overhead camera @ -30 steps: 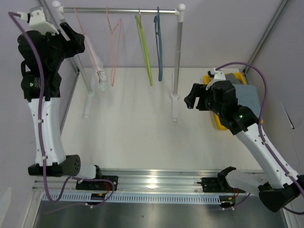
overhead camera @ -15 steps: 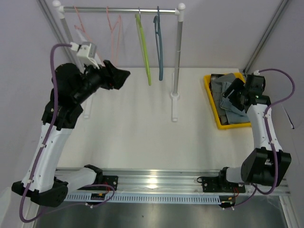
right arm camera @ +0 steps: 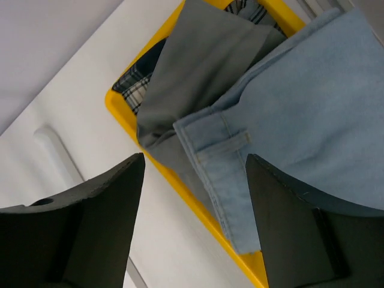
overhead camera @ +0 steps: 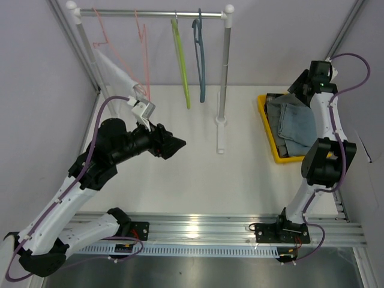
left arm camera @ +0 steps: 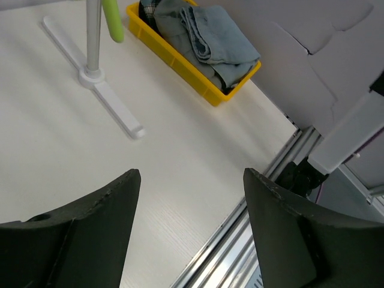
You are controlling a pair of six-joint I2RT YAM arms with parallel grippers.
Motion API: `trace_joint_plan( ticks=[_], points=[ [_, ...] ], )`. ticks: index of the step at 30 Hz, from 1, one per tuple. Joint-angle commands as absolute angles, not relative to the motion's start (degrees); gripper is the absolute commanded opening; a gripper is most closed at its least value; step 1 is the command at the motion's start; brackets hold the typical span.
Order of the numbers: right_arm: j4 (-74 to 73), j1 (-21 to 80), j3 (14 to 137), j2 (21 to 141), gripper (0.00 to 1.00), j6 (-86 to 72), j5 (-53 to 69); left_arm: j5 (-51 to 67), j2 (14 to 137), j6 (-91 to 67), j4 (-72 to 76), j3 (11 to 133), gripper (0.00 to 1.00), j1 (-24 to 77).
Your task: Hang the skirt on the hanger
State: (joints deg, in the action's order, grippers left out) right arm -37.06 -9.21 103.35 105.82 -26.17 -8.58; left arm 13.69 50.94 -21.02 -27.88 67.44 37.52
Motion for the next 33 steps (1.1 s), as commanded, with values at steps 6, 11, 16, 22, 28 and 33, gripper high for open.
trace_joint_plan(
  ticks=[6, 11, 16, 22, 28, 33],
  points=[
    [-41.7, -9.2, 114.3, 119.6, 0.73, -24.4, -11.9, 13.5, 48.7, -22.5, -25.5, 62.0, 0.74, 40.4],
    [-40.2, -8.1, 109.8, 119.3, 0.73, -24.1, -12.8, 13.7, 49.1, -22.4, -24.9, 59.8, 0.73, 40.4],
    [-38.1, -8.3, 104.7, 115.8, 0.59, -24.6, -13.7, 14.0, 50.0, -21.8, -24.2, 58.7, 0.73, 40.4],
    [-37.3, -8.6, 101.7, 110.5, 0.42, -25.1, -14.2, 15.0, 51.2, -22.0, -22.3, 56.6, 0.73, 40.5],
    [-39.5, -8.7, 101.8, 105.0, 0.08, -25.2, -16.1, 16.2, 52.6, -22.8, -19.3, 54.2, 0.72, 40.5],
    [-41.6, -8.8, 102.9, 95.9, 0.00, -25.1, -13.2, 16.6, 53.5, -24.1, -16.4, 52.2, 0.71, 40.5]
  ],
)
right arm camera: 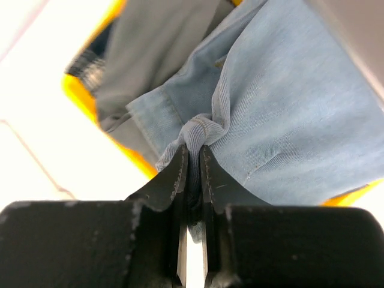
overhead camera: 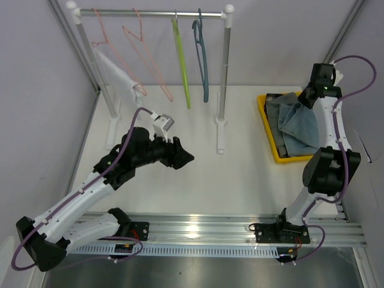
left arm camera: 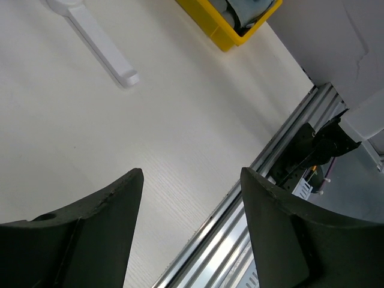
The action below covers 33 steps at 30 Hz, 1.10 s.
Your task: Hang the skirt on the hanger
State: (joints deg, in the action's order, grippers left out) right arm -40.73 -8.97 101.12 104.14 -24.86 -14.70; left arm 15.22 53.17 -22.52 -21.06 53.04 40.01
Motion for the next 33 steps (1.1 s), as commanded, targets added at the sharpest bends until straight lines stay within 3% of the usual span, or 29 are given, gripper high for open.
trace_joint_plan(
  ticks=[1, 4, 12, 17, 23, 31, 33],
  points=[
    [-42.0, -8.7, 104.2, 94.6, 0.00, -25.0, -12.4, 16.8, 53.8, -24.3, -15.5, 52.0, 0.71, 40.5],
    [-45.7, -6.8, 109.0, 90.4, 0.00, -24.3, -11.3, 17.5, 54.4, -25.5, -13.5, 51.4, 0.67, 40.5],
    [-56.8, 3.3, 136.4, 88.8, 0.00, -21.8, -7.6, 16.4, 54.9, -26.6, -10.7, 49.7, 0.65, 40.5],
    [-57.0, 6.3, 140.0, 85.8, 0.00, -23.2, -1.9, 17.8, 54.9, -29.3, -4.8, 46.8, 0.65, 40.5],
    [-53.8, 11.1, 126.2, 76.2, 0.00, -25.3, -0.6, 18.9, 55.2, -33.2, 4.8, 42.7, 0.68, 40.5],
    [-44.0, 20.6, 81.9, 59.6, 0.00, -31.5, -4.7, 19.2, 56.2, -35.2, 10.7, 34.9, 0.69, 41.2],
    [-41.8, 21.7, 75.9, 56.6, 0.00, -33.0, -4.2, 18.6, 57.4, -35.4, 13.9, 32.4, 0.69, 42.2]
  ],
)
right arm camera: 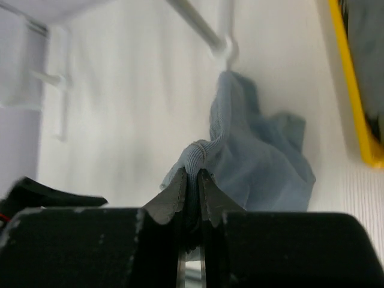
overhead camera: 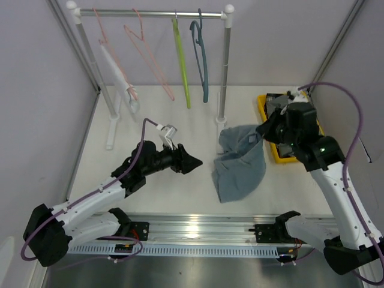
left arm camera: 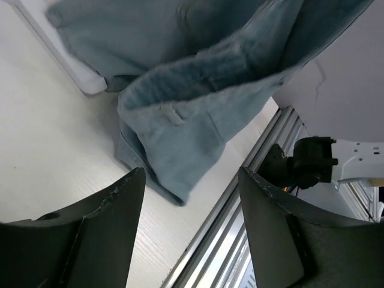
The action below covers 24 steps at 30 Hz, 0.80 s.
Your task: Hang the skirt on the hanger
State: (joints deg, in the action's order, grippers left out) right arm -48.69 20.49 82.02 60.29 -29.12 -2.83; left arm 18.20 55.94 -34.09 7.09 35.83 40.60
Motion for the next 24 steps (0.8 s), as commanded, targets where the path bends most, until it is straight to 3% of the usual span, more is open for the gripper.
trace_joint_plan(
  ticks=[1, 6, 11, 15, 24],
  points=[
    [-41.0, 22.3, 71.5, 55.8, 0.00, -34.2, -4.1, 18.6, 58.1, -35.9, 19.0, 28.3, 0.69, 42.5],
    [-41.7, 25.3, 67.0, 53.8, 0.00, -35.6, -5.7, 19.6, 68.0, -40.2, 37.7, 20.3, 0.74, 44.6],
    [-44.4, 25.5, 68.6, 54.0, 0.00, -34.5, -6.5, 21.2, 81.2, -40.8, 51.4, 22.9, 0.77, 45.7],
    [-46.1, 25.4, 69.8, 53.4, 0.00, -33.7, -7.3, 20.1, 88.1, -43.1, 54.7, 26.6, 0.75, 46.1],
    [-46.6, 25.4, 71.0, 53.4, 0.00, -33.2, -6.3, 14.7, 97.7, -35.1, 45.3, 39.5, 0.71, 48.4]
  ],
)
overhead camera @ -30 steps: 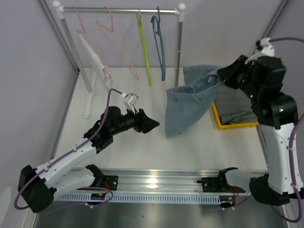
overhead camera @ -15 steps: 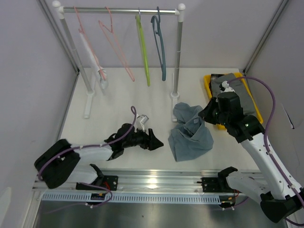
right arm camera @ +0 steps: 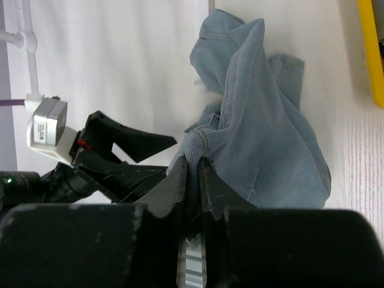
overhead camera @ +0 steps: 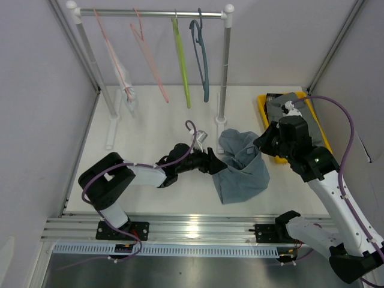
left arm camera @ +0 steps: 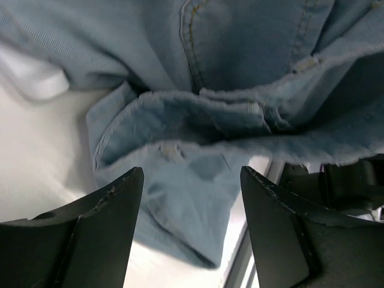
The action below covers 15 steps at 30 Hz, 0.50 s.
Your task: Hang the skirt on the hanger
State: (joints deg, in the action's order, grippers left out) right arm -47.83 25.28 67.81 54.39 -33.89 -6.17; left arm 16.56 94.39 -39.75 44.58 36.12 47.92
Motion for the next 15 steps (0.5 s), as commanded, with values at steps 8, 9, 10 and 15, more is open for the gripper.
trace_joint_plan(
  ticks=[8, 9, 10, 15],
  points=[
    [-47.0, 25.2, 73.0, 54.5, 0.00, -31.6, -6.4, 12.8, 100.8, -30.2, 41.8, 41.1, 0.68, 48.4],
    [-47.1, 25.2, 73.1, 54.7, 0.00, -31.6, -6.3, 12.5, 100.6, -28.8, 41.1, 41.2, 0.67, 48.4],
    [-47.2, 25.1, 73.2, 54.7, 0.00, -31.5, -6.2, 12.5, 100.5, -28.0, 40.6, 41.2, 0.68, 48.4],
    [-47.4, 24.3, 73.5, 54.6, 0.00, -31.0, -6.1, 9.3, 99.2, -23.4, 35.1, 41.4, 0.69, 48.3]
  ],
)
